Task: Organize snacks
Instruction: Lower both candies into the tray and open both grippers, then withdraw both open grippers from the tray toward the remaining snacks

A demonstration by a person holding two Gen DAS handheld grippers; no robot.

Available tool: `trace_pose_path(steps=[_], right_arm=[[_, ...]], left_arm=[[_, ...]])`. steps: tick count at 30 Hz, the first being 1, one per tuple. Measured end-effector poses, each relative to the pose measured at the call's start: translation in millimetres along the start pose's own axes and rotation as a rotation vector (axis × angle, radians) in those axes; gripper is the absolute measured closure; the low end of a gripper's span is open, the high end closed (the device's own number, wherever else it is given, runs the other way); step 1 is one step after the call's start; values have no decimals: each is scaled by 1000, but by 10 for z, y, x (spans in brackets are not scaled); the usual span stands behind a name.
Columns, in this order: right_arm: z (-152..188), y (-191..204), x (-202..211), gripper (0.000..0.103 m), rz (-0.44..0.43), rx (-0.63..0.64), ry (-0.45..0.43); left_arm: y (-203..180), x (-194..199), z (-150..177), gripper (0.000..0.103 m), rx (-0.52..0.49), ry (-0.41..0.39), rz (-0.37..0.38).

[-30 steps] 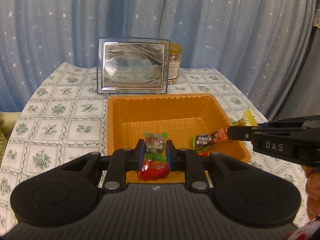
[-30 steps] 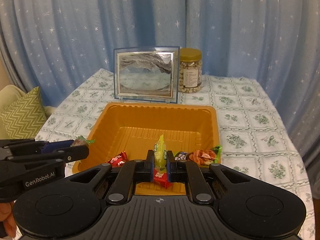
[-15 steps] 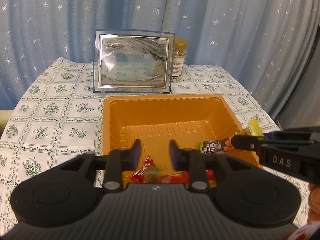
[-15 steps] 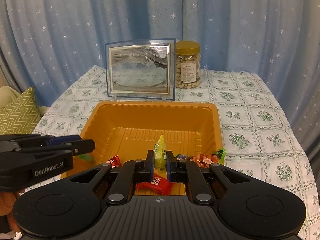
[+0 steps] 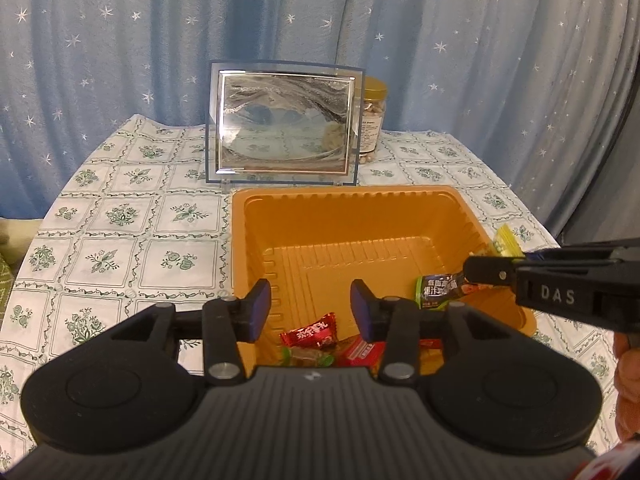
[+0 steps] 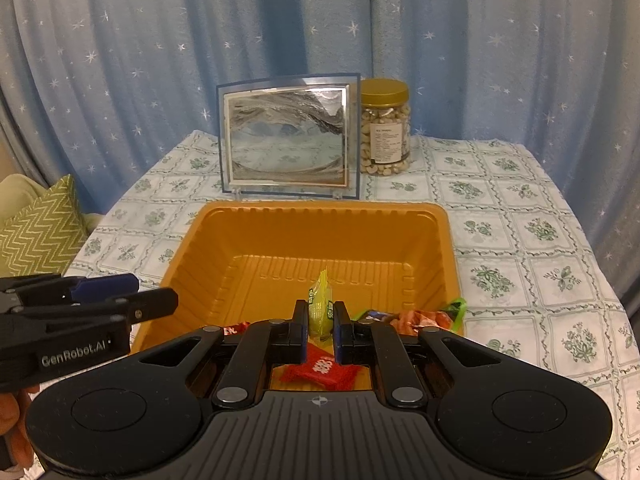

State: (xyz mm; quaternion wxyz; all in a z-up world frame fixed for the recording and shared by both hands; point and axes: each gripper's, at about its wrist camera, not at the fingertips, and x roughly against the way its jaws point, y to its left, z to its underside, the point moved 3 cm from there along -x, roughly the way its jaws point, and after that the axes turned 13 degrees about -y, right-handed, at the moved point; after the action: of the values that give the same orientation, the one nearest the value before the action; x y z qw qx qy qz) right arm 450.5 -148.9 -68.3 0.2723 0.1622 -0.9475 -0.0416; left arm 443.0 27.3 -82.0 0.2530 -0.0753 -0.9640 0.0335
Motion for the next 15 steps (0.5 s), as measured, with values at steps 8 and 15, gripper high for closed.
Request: trace_pose_path(steps=[8,15], right_arm=[[-6,-45,-107,91,-31,-79,-11],[-22,-136,-12,42,-19,-106,-57]], left_arm=[[40,9,84,54,-1,8,-10],[64,48,207,48,4,26,-13]])
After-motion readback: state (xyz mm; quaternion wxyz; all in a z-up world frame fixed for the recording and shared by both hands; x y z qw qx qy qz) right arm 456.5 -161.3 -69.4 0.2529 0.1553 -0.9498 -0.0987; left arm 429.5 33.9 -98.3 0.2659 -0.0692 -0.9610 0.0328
